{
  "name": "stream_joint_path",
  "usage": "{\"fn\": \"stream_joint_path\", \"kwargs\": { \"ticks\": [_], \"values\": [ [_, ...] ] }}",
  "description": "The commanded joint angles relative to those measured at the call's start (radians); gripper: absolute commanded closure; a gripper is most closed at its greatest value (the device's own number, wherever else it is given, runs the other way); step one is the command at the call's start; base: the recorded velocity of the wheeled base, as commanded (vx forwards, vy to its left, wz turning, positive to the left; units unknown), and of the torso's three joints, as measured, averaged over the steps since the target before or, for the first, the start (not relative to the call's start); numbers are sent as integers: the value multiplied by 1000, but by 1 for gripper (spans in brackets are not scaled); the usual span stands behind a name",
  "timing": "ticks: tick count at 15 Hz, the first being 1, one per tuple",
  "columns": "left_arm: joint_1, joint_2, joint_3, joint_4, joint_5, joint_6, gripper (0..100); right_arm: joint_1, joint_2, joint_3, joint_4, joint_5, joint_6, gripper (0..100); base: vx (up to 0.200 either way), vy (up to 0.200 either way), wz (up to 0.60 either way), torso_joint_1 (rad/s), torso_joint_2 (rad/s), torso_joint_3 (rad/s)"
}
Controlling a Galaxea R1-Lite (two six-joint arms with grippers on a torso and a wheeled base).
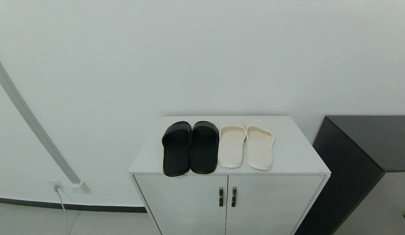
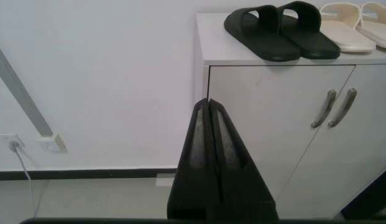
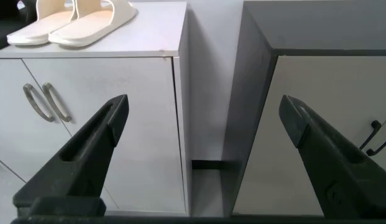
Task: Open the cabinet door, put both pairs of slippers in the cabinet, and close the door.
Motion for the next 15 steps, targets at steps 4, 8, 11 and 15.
{"fn": "stream_joint_path", "kwargs": {
  "ticks": [4, 8, 11, 15],
  "values": [
    [1, 1, -1, 0, 0, 0, 100, 0, 0, -3, 0, -6, -2, 0, 0, 0, 0, 0, 0, 0],
    [1, 1, -1, 0, 0, 2, 100, 23, 181, -216, 169, 2, -17, 0, 0, 0, 0, 0, 0, 0],
    [1, 1, 1, 0, -1, 3, 100, 24, 249, -66, 61, 59, -3, 0, 0, 0, 0, 0, 0, 0],
    [1, 1, 1, 0, -3, 3, 100, 24, 428, -121, 0, 125, 0, 0, 0, 0, 0, 0, 0, 0]
  ]
}}
